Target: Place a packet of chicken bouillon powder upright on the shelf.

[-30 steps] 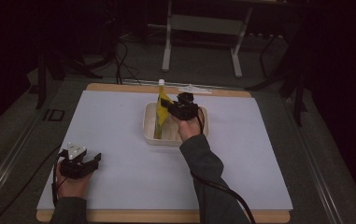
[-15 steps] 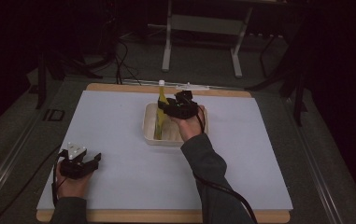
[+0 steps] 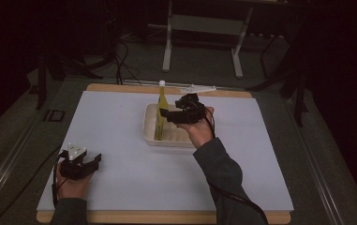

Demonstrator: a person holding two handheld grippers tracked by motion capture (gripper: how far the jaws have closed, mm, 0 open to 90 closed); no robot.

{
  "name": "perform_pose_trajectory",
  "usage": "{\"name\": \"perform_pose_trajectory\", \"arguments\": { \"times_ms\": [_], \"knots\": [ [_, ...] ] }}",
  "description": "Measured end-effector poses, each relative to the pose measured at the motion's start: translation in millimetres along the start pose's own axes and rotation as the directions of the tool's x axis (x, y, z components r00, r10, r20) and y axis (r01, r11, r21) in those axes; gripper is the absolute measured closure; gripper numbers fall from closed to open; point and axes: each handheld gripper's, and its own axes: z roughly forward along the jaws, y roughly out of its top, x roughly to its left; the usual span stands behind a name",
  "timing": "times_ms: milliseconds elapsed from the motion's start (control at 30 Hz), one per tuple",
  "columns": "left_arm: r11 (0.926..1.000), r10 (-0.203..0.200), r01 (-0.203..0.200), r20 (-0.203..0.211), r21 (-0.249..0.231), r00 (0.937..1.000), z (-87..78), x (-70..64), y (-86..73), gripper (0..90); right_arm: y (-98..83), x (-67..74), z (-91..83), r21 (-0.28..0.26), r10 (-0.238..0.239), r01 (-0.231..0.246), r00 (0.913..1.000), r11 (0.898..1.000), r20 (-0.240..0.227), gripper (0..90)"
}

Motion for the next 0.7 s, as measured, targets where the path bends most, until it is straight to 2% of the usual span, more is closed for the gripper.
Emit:
{"name": "perform_pose_trajectory", "arguments": {
  "times_ms": [100, 233, 367, 433, 500, 600, 700],
  "knots": [
    [1.0, 0.001, -0.001, 0.0, -0.001, 1.0, 0.0, 0.0, 0.0, 38.9, -2.2, 3.2, -7.1, 0.01, -0.022, 0.022, 0.9996, 1.0, -0.015, 27.1],
    [1.0, 0.0, 0.0, -0.002, -0.002, 1.0, -0.2, 0.0, -0.1, 38.8, -10.0, 6.6, -14.9, 0.051, -0.023, 0.024, 0.9993, 0.998, -0.031, 27.5],
    [1.0, -0.001, 0.001, -0.004, -0.002, 1.0, -0.1, -0.1, -0.1, 38.8, -25.1, 7.5, -19.6, 0.092, -0.056, 0.058, 0.9981, 0.994, -0.024, 27.7],
    [1.0, -0.001, 0.001, -0.007, -0.001, 1.0, 0.0, -0.3, -0.1, 38.8, -34.7, 4.9, -20.9, 0.116, -0.07, 0.072, 0.9973, 0.991, -0.022, 30.7],
    [1.0, -0.003, 0.003, -0.008, -0.001, 1.0, -0.1, -0.1, -0.1, 38.7, -44.9, 0.6, -20.9, 0.138, -0.058, 0.062, 0.9979, 0.988, -0.028, 31.3],
    [1.0, 0.001, -0.001, -0.009, 0.005, 1.0, 0.1, 0.2, 0.1, 38.7, -58.7, -8.0, -19.8, 0.162, -0.045, 0.043, 0.999, 0.986, 0.003, 31.4],
    [1.0, -0.005, 0.005, -0.008, 0.004, 1.0, 0.3, -0.1, 0.0, 38.8, -70.1, -15.8, -19.1, 0.18, -0.022, 0.022, 0.9997, 0.983, 0.003, 31.5]
  ]
}}
